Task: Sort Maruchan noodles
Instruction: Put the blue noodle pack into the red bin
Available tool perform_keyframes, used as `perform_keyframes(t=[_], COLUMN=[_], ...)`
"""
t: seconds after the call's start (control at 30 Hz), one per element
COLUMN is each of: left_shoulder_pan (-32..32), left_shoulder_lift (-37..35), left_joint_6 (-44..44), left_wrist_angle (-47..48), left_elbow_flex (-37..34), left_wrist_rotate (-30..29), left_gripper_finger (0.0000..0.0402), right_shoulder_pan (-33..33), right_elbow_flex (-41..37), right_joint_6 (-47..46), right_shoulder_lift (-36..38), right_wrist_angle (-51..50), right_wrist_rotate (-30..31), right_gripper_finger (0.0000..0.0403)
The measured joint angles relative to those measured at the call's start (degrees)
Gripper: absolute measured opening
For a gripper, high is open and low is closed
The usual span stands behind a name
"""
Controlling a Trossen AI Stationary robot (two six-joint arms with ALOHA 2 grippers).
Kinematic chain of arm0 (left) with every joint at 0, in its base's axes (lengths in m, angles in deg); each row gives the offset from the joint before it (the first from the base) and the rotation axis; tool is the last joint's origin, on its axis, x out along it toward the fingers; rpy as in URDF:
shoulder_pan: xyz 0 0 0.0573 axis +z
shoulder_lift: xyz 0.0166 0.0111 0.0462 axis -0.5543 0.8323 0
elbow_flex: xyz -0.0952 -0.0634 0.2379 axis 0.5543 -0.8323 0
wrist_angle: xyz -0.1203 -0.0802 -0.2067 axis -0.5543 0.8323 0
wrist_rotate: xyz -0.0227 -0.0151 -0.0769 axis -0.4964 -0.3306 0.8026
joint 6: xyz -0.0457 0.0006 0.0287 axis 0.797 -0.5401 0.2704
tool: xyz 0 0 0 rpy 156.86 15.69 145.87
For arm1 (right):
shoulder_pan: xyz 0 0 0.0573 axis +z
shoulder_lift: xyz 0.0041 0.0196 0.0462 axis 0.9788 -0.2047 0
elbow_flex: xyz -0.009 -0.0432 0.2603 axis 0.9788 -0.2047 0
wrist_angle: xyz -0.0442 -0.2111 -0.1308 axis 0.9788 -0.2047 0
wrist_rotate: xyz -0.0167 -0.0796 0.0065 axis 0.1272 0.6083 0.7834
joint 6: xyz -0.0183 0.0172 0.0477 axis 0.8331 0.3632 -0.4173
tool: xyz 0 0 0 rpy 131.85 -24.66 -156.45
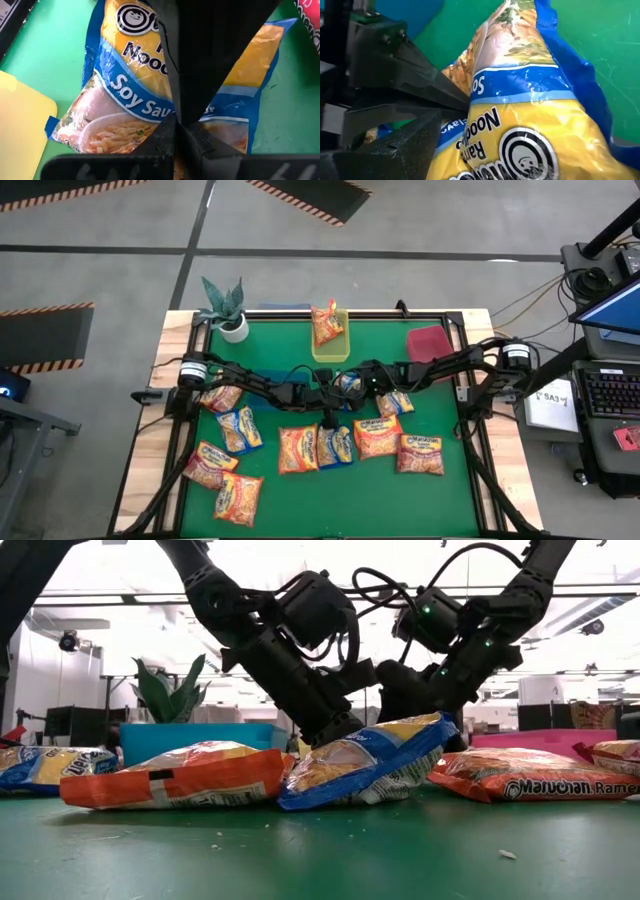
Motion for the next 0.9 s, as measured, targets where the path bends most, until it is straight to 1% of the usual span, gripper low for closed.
perform_keyframes(t=[0.07, 0.13, 0.4, 0.53, 0.63, 0.77, 0.9], left_shoulder_pan=[-0.04, -0.06, -0.44, -0.85, -0.85, -0.85, -0.85], left_shoulder_lift=[-0.12, -0.4, -1.19, -3.44, -6.91, -13.21, -20.46], left_joint_6=[0.0, 0.0, -0.06, -1.45, -2.3, -4.48, -6.89], left_wrist_angle=[-0.01, 0.2, 0.84, 3.34, 6.7, 11.2, 12.23], left_elbow_flex=[0.0, -0.04, -0.04, -0.02, -0.02, -0.06, -1.4], left_wrist_rotate=[0.0, 0.02, 0.07, 0.06, 0.14, 0.17, 0.15], left_gripper_finger=[0.0, 0.0, 0.0, 0.0, 0.0, 0.0, 0.0], right_shoulder_pan=[0.0, 0.0, 0.0, 0.02, 0.04, 0.02, -0.07], right_elbow_flex=[0.0, 0.0, 0.0, 0.0, 0.0, 0.0, 0.0], right_joint_6=[0.0, 0.06, 0.13, 0.89, 1.62, 1.86, 2.43], right_shoulder_lift=[0.17, 0.19, 0.57, 2.04, 4.33, 9.07, 15.09], right_wrist_angle=[0.04, 0.12, 0.33, 0.26, -0.04, -1.6, -4.6], right_wrist_rotate=[0.04, 0.2, 0.34, 0.0, 0.02, 0.22, 1.13], right_gripper_finger=[0.0305, 0.0277, 0.0121, 0.0062, 0.0041, 0.0043, 0.0046])
